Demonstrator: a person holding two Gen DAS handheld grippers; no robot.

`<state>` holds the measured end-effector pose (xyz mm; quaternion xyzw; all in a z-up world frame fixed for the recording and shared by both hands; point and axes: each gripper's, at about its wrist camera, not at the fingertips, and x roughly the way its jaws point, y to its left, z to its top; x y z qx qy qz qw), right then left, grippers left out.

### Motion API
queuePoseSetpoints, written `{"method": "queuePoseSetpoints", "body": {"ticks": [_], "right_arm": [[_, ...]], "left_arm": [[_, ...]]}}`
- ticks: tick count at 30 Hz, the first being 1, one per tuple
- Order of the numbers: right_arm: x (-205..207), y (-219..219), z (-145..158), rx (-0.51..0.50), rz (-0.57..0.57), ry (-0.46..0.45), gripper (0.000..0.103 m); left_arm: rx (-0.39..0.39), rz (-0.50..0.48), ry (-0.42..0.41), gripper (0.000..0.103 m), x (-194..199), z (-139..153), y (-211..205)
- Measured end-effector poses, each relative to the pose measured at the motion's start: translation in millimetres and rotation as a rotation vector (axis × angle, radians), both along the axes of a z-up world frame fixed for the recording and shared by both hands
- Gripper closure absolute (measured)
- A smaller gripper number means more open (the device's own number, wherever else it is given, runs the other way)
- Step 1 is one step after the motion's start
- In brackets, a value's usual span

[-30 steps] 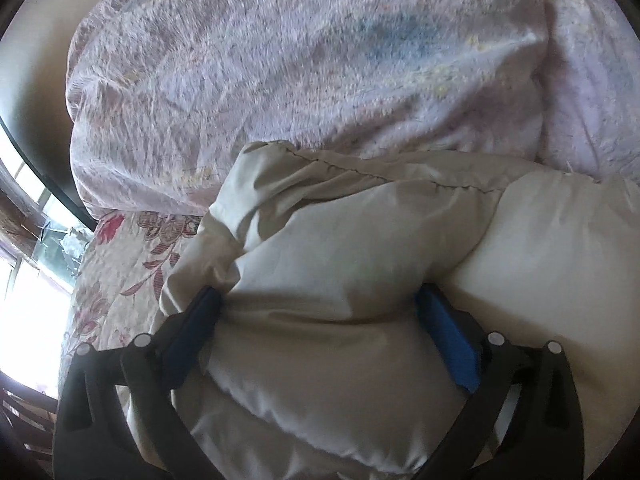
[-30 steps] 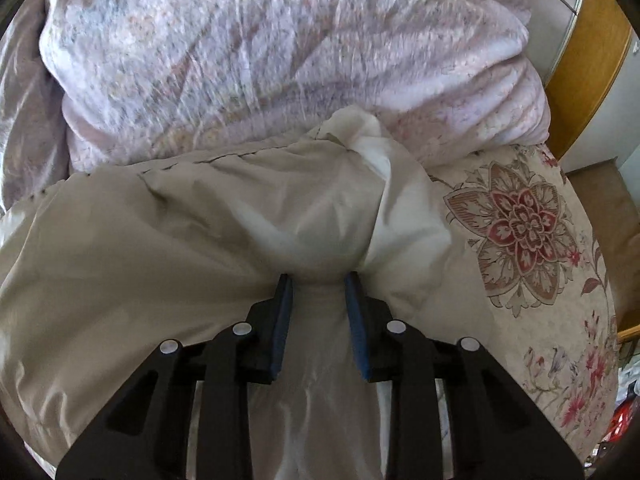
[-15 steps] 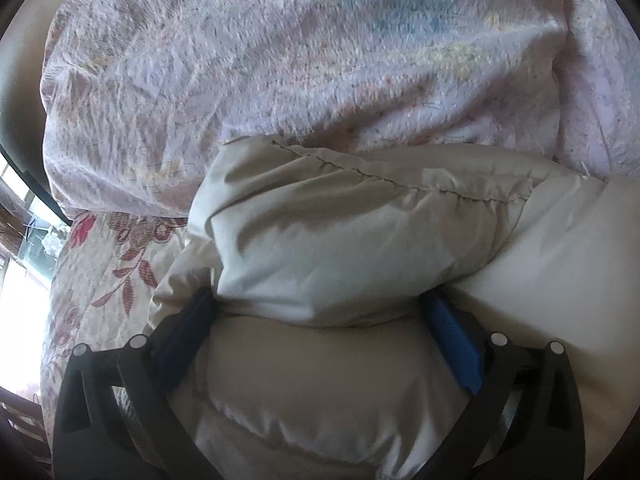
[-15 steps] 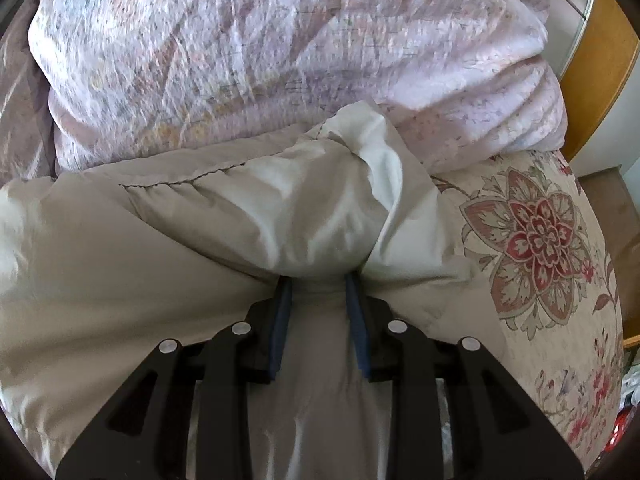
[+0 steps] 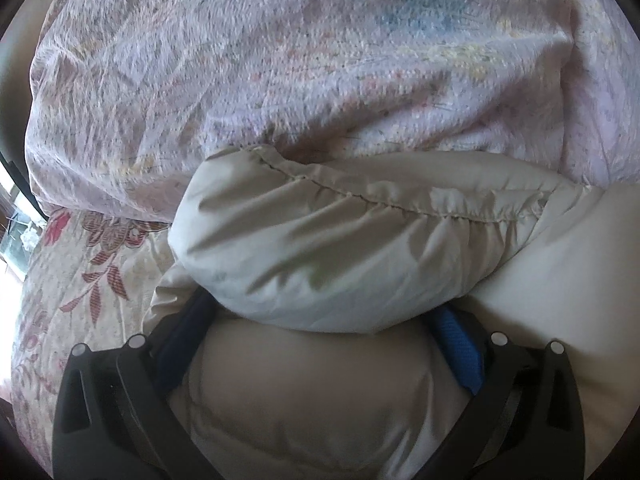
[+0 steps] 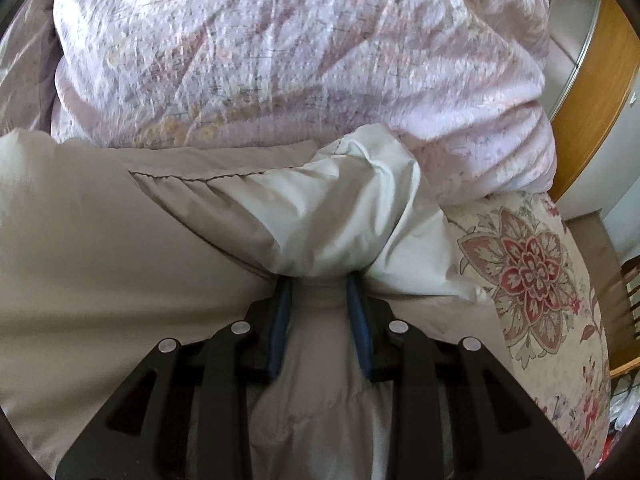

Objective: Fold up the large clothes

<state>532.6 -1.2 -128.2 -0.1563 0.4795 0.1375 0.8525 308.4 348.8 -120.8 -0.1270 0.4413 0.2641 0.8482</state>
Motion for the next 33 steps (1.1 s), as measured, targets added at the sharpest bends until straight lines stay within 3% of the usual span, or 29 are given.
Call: {"method": "queuePoseSetpoints", "body": {"ticks": [6, 12, 14, 16, 22, 28, 33], "right_arm": [[-6.9, 5.9, -5.7, -0.019, 0.001, -0.012, 0.072], [2.9, -14.1, 14.7, 0.044, -0.026, 0.120, 0.070], [-2.7, -28.6, 28.7, 0.086, -0.048, 0.138, 0.065], [-12.6, -48.1, 45.7, 0.142, -0.089, 0.151, 0.052], [-40.0, -115.3, 71.5, 0.356, -0.261, 0.292, 0.026], [-50.9, -180.3, 41.7, 0.636, -0.493, 0.526, 0.025], [-60.6, -193.8, 14.5, 0.778, -0.598, 0.640, 0.025]], "left_arm": [[0.005, 0.006, 0.001, 0.002, 6.6, -7.8, 5.8], [0.029, 0.017, 0.088, 0.002, -3.5, -1.2, -2.9], [0.010, 0.007, 0.088, 0.003, -16.1, 8.9, -6.2], [-0.016, 0.001, 0.069, 0.003, -31.1, 18.9, -8.0], [-0.134, 0.018, 0.038, 0.003, -97.6, 39.1, -11.7], [-0.319, 0.110, -0.006, 0.003, -160.8, 36.2, -18.7], [-0.498, 0.216, -0.041, 0.004, -186.4, 18.9, -14.9]]}}
